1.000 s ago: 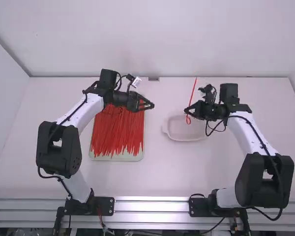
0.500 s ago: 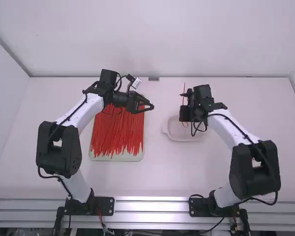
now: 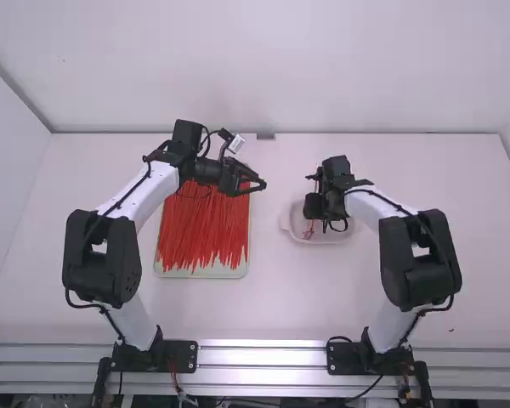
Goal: Fasten the cable tie
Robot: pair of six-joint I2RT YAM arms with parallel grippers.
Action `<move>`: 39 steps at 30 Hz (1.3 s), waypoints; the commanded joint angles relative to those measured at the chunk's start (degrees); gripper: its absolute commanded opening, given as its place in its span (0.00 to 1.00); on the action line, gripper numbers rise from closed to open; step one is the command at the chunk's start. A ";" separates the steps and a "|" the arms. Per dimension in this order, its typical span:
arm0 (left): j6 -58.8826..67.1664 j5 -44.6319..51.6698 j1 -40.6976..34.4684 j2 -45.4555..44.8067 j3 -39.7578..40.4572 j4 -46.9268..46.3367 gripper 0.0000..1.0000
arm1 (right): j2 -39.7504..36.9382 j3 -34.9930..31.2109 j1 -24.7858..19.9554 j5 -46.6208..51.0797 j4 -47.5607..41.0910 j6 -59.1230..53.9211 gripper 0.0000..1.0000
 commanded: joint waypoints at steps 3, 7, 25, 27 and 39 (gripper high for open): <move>-0.20 -1.73 -0.15 -0.07 1.22 -0.17 0.99 | -0.02 1.14 -1.03 0.48 -0.61 0.20 0.98; -0.61 -2.64 -0.11 -0.66 1.25 -0.33 0.99 | -2.16 1.11 -1.77 0.31 -2.89 0.63 0.98; -0.63 -5.16 3.34 -9.55 1.25 -8.46 0.99 | -23.91 1.07 -1.84 0.70 -18.84 1.01 0.98; -0.63 -5.14 4.70 -10.43 1.25 -10.56 0.99 | -25.16 1.07 -1.03 0.74 -21.46 1.01 0.98; -0.78 -5.53 7.49 -12.08 0.79 -16.51 0.98 | -26.90 0.61 3.52 1.37 -25.18 0.59 0.97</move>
